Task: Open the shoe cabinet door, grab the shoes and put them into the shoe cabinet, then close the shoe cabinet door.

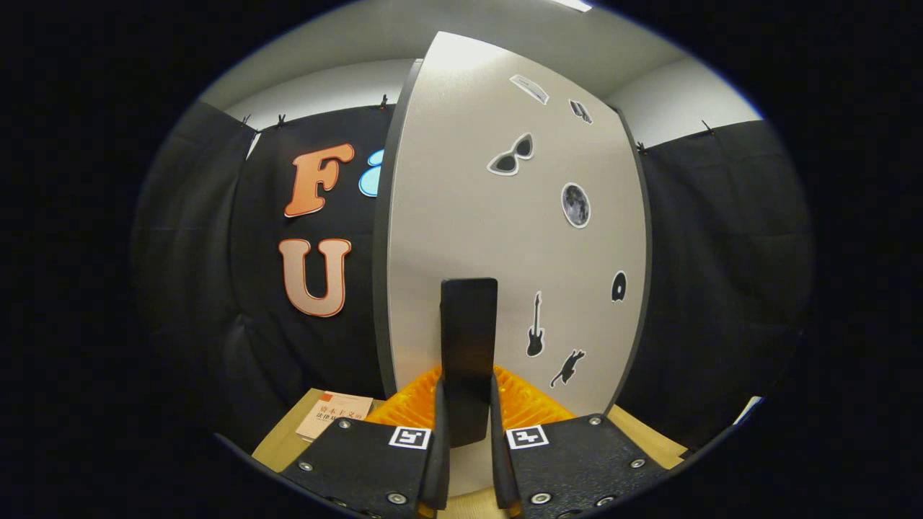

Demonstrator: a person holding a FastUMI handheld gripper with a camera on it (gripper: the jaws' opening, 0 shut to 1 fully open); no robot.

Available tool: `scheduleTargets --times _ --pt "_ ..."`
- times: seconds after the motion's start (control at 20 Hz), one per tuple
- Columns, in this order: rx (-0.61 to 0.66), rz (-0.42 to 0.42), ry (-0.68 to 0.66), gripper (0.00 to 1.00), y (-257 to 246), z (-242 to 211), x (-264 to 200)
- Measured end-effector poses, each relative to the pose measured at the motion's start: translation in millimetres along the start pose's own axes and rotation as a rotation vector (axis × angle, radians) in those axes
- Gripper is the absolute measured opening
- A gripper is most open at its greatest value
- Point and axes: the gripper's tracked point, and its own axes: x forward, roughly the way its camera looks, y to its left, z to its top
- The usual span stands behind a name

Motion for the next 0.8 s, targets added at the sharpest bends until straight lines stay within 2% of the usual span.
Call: scheduleTargets --times 0.45,0.8 --pt "-0.011 -0.076 0.004 0.21 -37.1 0.4 -36.5" --pt "0.061 -0.074 -0.001 0.18 -72.3 -2.3 -62.8"
